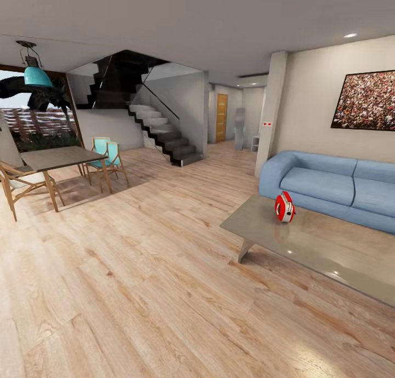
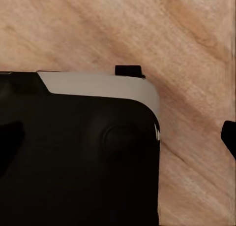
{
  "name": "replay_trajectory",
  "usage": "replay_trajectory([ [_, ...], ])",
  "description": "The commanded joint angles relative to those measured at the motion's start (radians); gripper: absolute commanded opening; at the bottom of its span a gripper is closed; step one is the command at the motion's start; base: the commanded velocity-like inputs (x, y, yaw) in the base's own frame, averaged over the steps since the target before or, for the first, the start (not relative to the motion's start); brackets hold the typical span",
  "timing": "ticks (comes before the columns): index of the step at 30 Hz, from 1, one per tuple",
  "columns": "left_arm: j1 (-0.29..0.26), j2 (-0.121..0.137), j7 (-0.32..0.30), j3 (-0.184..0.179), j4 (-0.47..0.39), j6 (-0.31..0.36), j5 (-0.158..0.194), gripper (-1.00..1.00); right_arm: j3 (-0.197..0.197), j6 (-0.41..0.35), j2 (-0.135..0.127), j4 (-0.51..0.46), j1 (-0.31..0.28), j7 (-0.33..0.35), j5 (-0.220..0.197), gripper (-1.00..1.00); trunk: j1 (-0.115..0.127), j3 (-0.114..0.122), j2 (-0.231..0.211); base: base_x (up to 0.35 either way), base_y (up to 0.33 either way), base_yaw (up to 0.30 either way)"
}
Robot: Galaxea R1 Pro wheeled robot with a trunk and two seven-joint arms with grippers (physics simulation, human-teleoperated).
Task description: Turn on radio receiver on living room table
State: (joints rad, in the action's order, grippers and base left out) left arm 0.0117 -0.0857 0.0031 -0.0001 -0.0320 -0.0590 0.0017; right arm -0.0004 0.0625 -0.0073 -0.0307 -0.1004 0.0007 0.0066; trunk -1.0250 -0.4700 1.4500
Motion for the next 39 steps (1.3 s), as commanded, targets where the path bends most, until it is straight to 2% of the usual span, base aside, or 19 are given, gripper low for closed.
replay_trajectory([
  [1, 0.000, 0.000, 0.001, 0.000, -0.006, 0.006, 0.000, 1.00, 0.000, 0.006, -0.006, -0.006, -0.001, 0.001, 0.004, 1.00, 0.000, 0.000, 0.000, 0.000, 0.000, 0.000],
  [3, -0.001, 0.000, 0.004, 0.000, -0.017, 0.017, 0.000, 1.00, 0.000, 0.017, -0.017, -0.017, -0.002, 0.002, 0.016, 1.00, 0.000, 0.000, 0.000, 0.000, 0.000, 0.000],
  [4, -0.001, -0.001, 0.005, 0.000, -0.444, 0.156, 0.000, 1.00, 0.000, 0.034, -0.053, -0.384, -0.004, 0.001, 0.090, 1.00, 0.000, 0.000, 0.000, 0.000, 0.000, 0.000],
  [5, -0.002, -0.001, 0.006, 0.000, -0.495, 0.191, 0.000, 1.00, 0.000, 0.034, -0.054, -0.407, -0.015, 0.002, 0.148, 1.00, 0.000, 0.000, 0.000, 0.000, 0.000, 0.000],
  [7, -0.006, -0.002, 0.008, 0.000, -0.551, 0.217, 0.000, 1.00, -0.003, 0.033, -0.055, -0.428, -0.065, 0.003, 0.206, 1.00, 0.000, 0.000, 0.000, 0.000, 0.000, 0.000],
  [9, -0.014, -0.001, 0.010, 0.000, -0.573, 0.224, 0.000, 1.00, -0.004, 0.025, -0.055, -0.433, -0.102, 0.004, 0.226, 1.00, 0.000, 0.000, 0.000, 0.000, 0.000, 0.000],
  [12, -0.019, 0.003, 0.009, 0.001, -0.580, 0.220, 0.000, 1.00, 0.000, 0.019, -0.054, -0.433, -0.117, 0.003, 0.237, 1.00, 0.000, 0.000, 0.000, 0.000, 0.000, 0.000],
  [18, -0.020, 0.005, 0.008, 0.003, -0.572, 0.174, -0.002, 1.00, 0.003, 0.021, -0.053, -0.431, -0.120, 0.001, 0.242, 1.00, 0.000, 0.000, 0.000, 0.000, 0.000, -0.005],
  [24, -0.020, 0.006, 0.010, 0.003, -0.572, 0.167, -0.004, 1.00, 0.002, 0.022, -0.053, -0.431, -0.120, 0.001, 0.242, 1.00, 0.000, 0.000, 0.000, 0.018, 0.000, -0.201],
  [39, -0.020, 0.018, 0.012, 0.004, -0.572, 0.169, -0.005, 1.00, -0.007, 0.023, -0.053, -0.431, -0.120, 0.001, 0.236, 1.00, 0.000, 0.000, 0.000, 0.299, -0.010, -0.274],
])
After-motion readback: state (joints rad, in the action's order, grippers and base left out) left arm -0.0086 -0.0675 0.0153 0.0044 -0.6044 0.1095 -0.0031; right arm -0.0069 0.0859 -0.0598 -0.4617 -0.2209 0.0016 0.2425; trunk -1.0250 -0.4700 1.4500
